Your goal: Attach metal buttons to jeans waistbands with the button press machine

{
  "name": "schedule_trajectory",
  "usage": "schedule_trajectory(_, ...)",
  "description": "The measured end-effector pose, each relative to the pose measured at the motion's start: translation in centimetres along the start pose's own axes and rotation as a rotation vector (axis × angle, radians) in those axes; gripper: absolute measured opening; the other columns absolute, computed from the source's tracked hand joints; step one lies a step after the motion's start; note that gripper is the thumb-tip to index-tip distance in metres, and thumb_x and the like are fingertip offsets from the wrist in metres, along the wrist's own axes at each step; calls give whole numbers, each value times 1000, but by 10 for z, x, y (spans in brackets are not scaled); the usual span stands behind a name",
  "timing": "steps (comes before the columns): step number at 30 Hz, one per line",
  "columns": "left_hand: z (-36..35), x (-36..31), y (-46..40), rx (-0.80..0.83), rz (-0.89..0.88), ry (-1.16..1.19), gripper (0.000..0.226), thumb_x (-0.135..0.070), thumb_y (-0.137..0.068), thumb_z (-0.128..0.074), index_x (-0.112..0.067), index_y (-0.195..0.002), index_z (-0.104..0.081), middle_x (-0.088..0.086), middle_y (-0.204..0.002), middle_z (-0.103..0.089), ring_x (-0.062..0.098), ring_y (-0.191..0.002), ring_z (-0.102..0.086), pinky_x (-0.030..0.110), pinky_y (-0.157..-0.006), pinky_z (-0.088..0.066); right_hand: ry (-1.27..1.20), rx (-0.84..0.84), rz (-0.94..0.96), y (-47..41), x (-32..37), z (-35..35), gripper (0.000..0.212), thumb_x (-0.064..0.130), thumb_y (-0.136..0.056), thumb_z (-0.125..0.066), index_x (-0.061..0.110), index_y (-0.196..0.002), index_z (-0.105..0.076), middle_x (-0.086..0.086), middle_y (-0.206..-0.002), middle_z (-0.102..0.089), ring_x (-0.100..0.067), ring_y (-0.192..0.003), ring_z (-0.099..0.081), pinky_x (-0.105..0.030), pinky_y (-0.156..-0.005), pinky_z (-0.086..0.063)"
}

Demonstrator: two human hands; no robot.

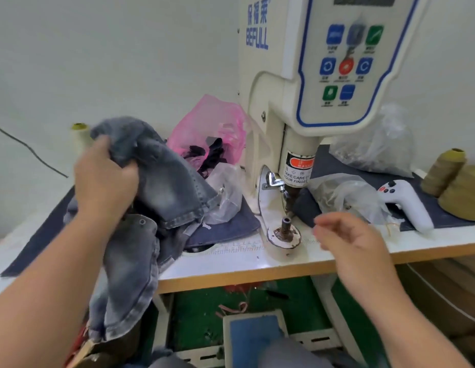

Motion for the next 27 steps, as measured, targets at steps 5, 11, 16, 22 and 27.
schedule_trajectory(5, -48, 18, 33, 327, 140, -303, 44, -23, -77, -71, -8, -113, -51, 23, -111, -56, 46, -107, -52, 50, -82, -44, 435, -135, 29, -58, -23, 40, 20, 14, -98, -50, 14, -96, -70, 4, -92, -66, -17, -89, -57, -33, -75, -42)
schedule_trajectory(11, -81, -63, 56, 241, -496, -533, 46, -10, -74, -68, -5, -119, -62, 20, -136, -47, 39, -127, -37, 66, -110, -21, 705, -150, -35, -90, -62, 38, 28, 9, -100, -43, 9, -107, -70, -11, -105, -66, -25, -94, -56, -31, -79, -40)
schedule_trajectory(16, -137, -80, 89, 496, -597, -963, 38, -23, -91, -45, -21, -123, -65, 4, -135, -43, 30, -135, -25, 66, -113, 11, 826, -253, 50, -87, -63, 34, 21, 13, -99, -46, 6, -93, -65, -11, -94, -58, -27, -91, -50, -39, -75, -42)
schedule_trajectory(22, -180, -78, 103, 698, -557, -847, 31, -17, -92, -46, -30, -112, -67, 0, -116, -55, 22, -112, -49, 41, -98, -28, 863, -242, 37, -89, -62, 31, 27, 22, -100, -48, 7, -89, -68, -8, -97, -52, -26, -98, -49, -43, -83, -46)
schedule_trajectory(27, -183, -65, 89, 705, -447, -802, 26, -23, -95, -48, -28, -115, -63, 2, -117, -56, 25, -108, -55, 39, -88, -33, 870, -239, 25, -88, -62, 31, 22, 23, -99, -46, 12, -92, -64, -6, -95, -47, -26, -98, -46, -43, -81, -45)
Point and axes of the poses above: each hand's wrist, its own y-axis away from the middle knuckle, its own z-axis out of the back of the hand, x = y × z, the point moved 8 cm from there along -y, towards the middle knuckle
